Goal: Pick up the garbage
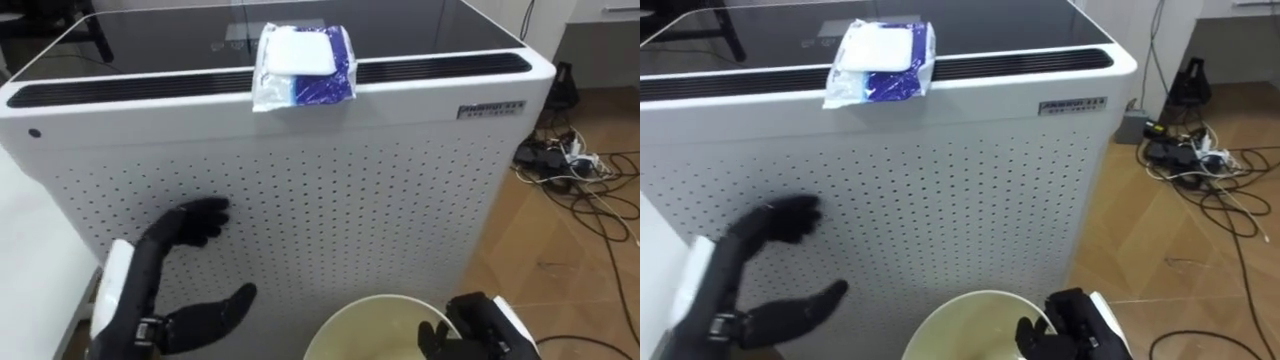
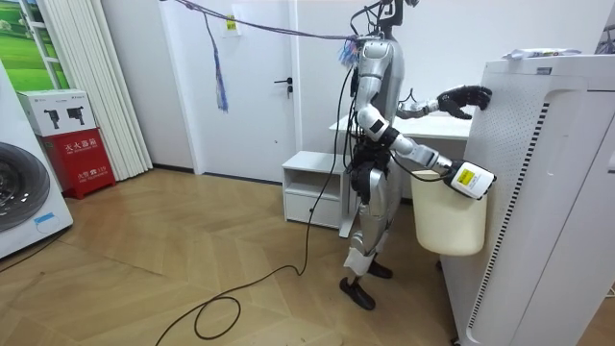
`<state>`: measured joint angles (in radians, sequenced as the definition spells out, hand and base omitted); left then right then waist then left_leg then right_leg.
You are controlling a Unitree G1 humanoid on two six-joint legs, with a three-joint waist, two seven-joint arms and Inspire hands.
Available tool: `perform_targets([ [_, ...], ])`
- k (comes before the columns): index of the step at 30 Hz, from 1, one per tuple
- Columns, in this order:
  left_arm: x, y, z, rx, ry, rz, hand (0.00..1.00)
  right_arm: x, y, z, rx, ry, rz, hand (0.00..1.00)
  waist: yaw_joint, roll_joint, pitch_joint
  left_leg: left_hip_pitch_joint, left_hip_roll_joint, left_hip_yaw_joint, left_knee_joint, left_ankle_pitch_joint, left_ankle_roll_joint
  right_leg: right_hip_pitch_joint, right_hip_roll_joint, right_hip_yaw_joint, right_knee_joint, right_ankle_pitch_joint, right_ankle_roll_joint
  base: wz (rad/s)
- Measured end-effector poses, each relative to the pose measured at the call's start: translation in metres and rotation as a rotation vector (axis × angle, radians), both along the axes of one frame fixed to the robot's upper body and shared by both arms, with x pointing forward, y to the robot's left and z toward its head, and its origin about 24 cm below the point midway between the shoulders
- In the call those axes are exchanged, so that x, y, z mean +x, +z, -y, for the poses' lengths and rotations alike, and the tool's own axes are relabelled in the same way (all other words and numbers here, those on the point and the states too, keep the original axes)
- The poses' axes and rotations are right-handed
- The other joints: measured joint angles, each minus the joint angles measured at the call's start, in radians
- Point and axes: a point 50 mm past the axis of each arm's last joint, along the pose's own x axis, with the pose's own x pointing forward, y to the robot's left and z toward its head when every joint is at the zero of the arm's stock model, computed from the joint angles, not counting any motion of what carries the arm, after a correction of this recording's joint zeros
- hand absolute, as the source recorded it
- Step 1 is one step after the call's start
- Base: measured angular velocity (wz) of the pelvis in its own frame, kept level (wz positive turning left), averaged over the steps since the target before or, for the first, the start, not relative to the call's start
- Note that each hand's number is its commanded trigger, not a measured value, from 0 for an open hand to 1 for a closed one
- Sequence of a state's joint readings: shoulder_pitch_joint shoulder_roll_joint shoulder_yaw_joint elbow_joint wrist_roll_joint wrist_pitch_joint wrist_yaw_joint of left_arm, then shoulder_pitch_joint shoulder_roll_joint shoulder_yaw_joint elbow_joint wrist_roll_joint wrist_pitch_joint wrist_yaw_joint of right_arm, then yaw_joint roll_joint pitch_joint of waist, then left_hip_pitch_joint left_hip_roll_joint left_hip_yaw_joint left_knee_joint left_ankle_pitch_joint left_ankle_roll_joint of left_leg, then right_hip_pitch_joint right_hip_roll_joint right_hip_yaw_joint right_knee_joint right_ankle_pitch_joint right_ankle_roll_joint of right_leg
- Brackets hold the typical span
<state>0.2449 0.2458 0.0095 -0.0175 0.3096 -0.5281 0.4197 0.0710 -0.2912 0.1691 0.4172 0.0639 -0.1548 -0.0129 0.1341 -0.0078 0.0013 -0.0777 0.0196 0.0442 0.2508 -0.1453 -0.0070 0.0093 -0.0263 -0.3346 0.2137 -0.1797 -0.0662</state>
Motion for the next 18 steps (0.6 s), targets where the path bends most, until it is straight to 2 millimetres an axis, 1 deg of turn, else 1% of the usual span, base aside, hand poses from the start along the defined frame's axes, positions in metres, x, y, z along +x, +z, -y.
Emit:
perform_targets([
  [3,-0.002,0.009,-0.008,-0.017,0.084,0.075,0.0,0.0,0.0,0.001,0.0,-0.013,0.002,1.0,0.001,-0.001,0.0013,0.003,-0.001,-0.004,0.0,0.0,-0.001,0.011,0.0,-0.01,-0.01,0.0,0.0,0.09],
  [5,-0.003,0.014,-0.01,-0.024,0.12,0.119,0.0,0.0,0.0,0.001,0.0,-0.023,0.005,1.0,0.01,-0.002,0.0023,0.004,-0.001,-0.007,0.0,0.0,-0.001,0.012,0.0,-0.01,-0.011,0.0,0.001,0.02],
  [7,-0.004,0.02,-0.016,-0.016,0.162,0.157,0.0,0.0,0.0,0.0,0.001,-0.026,0.006,1.0,0.011,-0.003,0.0035,0.004,-0.001,-0.009,0.0,0.0,-0.001,0.012,0.0,-0.012,-0.011,0.0,0.001,0.0],
  [10,-0.007,0.031,-0.024,-0.022,0.229,0.233,0.0,0.0,0.0,0.0,0.002,-0.03,0.007,1.0,0.011,-0.005,0.0057,0.004,-0.003,-0.014,0.0,0.0,-0.001,0.012,0.0,-0.012,-0.017,-0.002,0.002,0.01],
  [12,-0.009,0.043,-0.029,-0.032,0.273,0.308,0.0,0.0,0.0,0.0,0.001,-0.03,0.007,1.0,0.01,-0.008,0.0074,0.008,-0.005,-0.017,-0.002,0.0,-0.001,0.015,0.0,-0.012,-0.02,-0.003,0.003,0.04],
  [14,-0.012,0.051,-0.033,-0.038,0.303,0.358,0.0,-0.001,-0.001,0.0,0.002,-0.029,0.006,1.0,0.011,-0.011,0.0112,0.022,-0.006,-0.018,-0.013,0.001,-0.001,0.027,0.0,-0.013,-0.027,-0.003,0.004,0.0],
  [16,-0.013,0.055,-0.035,-0.054,0.314,0.38,0.0,-0.001,-0.001,0.0,0.001,-0.03,0.005,1.0,0.01,-0.011,0.0113,0.025,-0.01,-0.02,-0.014,0.0,-0.001,0.027,-0.002,-0.012,-0.026,-0.006,0.008,0.02],
  [18,-0.013,0.059,-0.035,-0.046,0.314,0.397,0.0,-0.001,-0.001,0.0,0.008,-0.033,0.005,1.0,0.01,-0.015,0.0131,0.02,-0.011,-0.021,-0.014,0.0,-0.001,0.027,-0.003,-0.012,-0.027,-0.006,0.009,0.0],
])
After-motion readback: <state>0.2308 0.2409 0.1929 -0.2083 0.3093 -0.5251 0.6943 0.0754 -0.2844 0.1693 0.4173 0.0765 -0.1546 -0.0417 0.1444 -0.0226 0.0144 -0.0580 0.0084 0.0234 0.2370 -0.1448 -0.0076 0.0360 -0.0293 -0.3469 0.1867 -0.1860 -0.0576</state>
